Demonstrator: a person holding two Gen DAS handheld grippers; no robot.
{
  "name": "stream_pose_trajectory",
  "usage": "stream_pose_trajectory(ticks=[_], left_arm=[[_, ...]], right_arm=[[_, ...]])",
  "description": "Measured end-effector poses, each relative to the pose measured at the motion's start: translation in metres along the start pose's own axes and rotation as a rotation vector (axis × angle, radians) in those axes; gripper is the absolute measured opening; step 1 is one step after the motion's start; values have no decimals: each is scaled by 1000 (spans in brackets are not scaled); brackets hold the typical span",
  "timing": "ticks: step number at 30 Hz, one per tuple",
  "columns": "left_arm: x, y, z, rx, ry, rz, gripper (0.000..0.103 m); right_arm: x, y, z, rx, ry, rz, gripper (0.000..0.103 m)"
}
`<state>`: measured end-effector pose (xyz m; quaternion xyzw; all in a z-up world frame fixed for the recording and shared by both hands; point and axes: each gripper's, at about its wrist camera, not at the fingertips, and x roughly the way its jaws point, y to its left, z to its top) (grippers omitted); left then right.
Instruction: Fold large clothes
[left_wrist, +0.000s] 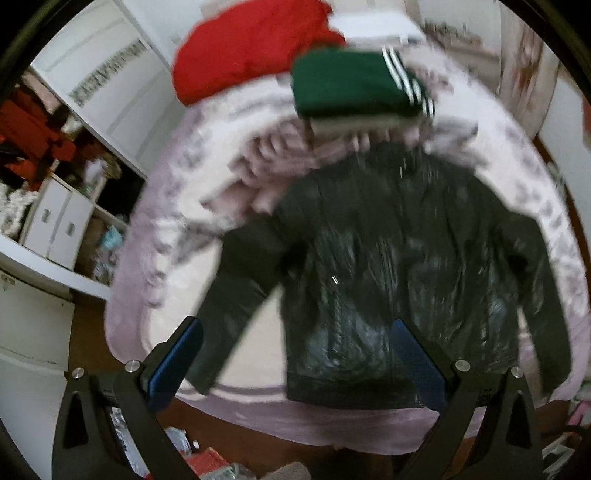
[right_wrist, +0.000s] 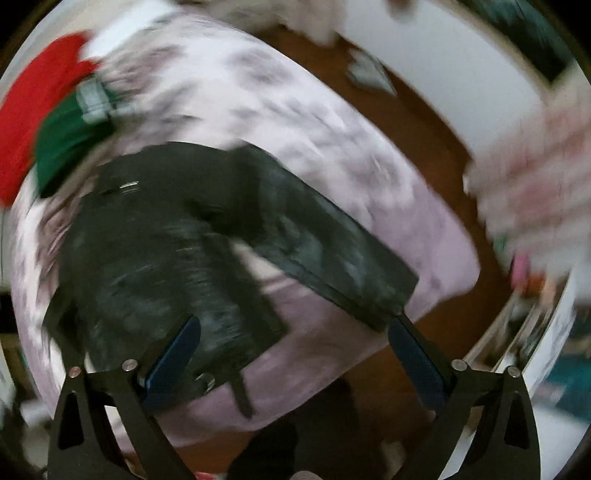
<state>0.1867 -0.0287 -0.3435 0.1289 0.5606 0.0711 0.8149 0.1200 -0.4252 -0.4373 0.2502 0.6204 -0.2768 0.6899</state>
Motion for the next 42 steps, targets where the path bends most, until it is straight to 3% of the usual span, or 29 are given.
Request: stream_pose_trajectory(ticks=[4,9,14,17,19,20,21,23,26,30,32,34,37,39,42], left_arm=[[75,-47,-14,8,108,5,103],[144,-99,-25,13,183,27,103],[170,-134,-32,39,200,60,103],[173,-149,-37,62,208,60,103],[175,-158,-40,91,198,72,103],[179,-163,-40,113,193,86,103],[183,-168,-40,131,191,92,103],[188,-173,-40,140,193,89,103],[190,-174,-44,128,184,73,103],[189,-170,-50,109,141,59,103],[188,-169,-54,95,114,55,103],[187,-171,-56,87,109,55,103],[185,-168,-52,88,147,48,103],[189,-159,-39,76,192,39,103],[173,-152,-31,17,187,14,103]], right_arm=[[113,-96,17,204,125,-14,90],[214,-184,13,345,218,6,90],[263,-215,4,500,288,264,90],[272,-208,8,481,314,307,88],[272,-202,10,439,296,286,74],[271,-203,10,428,287,266,56],[268,-206,9,427,278,251,23],[258,-219,10,442,246,284,11],[227,-243,24,384,125,268,10],[169,-250,75,336,-7,216,10],[166,-246,106,297,-19,195,10],[184,-244,125,250,49,192,11],[208,-256,130,347,148,248,30],[202,-270,110,422,122,283,58],[203,-278,68,571,125,373,59]])
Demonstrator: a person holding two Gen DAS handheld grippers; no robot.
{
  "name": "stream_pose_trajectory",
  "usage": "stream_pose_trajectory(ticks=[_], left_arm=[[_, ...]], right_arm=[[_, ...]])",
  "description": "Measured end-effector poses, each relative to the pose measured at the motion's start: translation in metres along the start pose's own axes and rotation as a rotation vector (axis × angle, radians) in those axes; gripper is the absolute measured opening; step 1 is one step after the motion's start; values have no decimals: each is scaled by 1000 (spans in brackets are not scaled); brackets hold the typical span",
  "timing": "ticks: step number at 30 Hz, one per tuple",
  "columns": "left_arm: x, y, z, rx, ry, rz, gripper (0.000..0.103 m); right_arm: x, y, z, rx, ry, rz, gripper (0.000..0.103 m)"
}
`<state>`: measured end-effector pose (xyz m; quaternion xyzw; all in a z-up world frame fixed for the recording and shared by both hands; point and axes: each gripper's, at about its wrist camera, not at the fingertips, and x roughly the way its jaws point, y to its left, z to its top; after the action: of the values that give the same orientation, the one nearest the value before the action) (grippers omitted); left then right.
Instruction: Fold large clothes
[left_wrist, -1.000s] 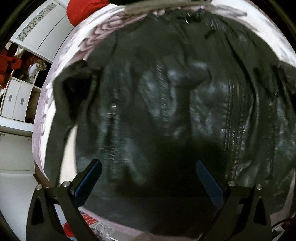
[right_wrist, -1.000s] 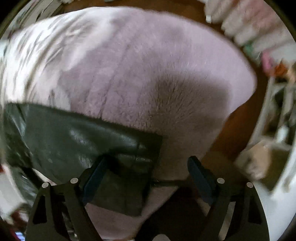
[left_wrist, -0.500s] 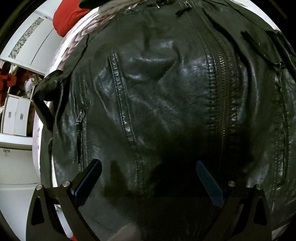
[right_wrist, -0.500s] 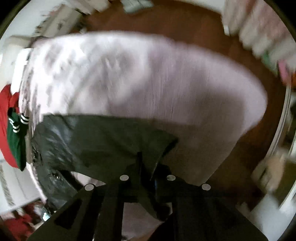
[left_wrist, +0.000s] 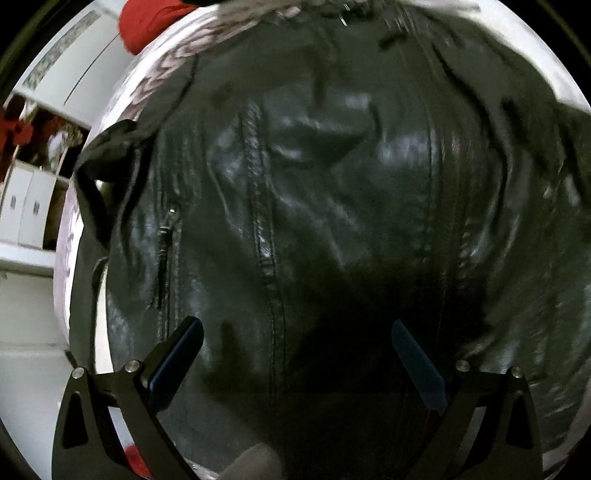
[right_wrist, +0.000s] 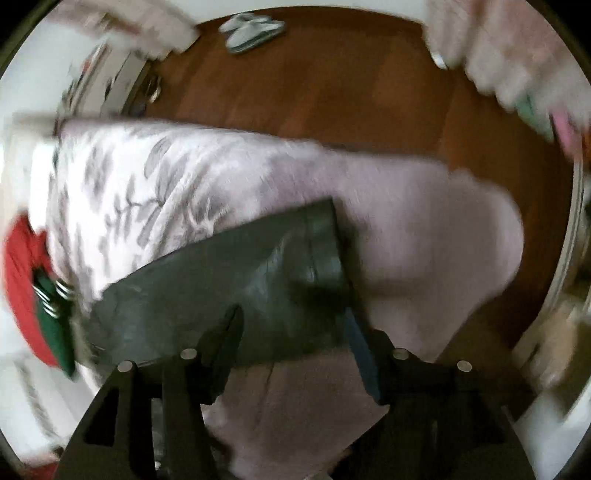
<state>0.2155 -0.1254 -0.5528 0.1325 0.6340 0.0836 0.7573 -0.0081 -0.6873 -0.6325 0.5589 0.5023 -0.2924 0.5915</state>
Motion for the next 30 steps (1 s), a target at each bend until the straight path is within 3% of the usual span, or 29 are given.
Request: stream_pose_trajectory(ticks=[5,9,14,17,22,25,30], left_arm=[[-29,-9,5,6,-47,3,103],[-32,-24,16,15,-38,-12,103],[-32,-40,26,-12,-19,-22,103],[-30,-46,31,-34,-4,-35,103],[-27,-61,34,-13,9,-39,103],[-24,-70,34,16,6,-31,103],[-17,-83,36,43,13,-24,103]], right_arm=[[34,-28,-40,163,50,185,59],[68,-39,-36,332,-35,352,61],[77,-34,-34,468,-151,479,61],[76,-25,-34,484,-134,534,61],[86,-21,-60,435,-4,545,61],[90,-13,-56,395,-38,557,61],[97,9,-16,412,-141,600,62]])
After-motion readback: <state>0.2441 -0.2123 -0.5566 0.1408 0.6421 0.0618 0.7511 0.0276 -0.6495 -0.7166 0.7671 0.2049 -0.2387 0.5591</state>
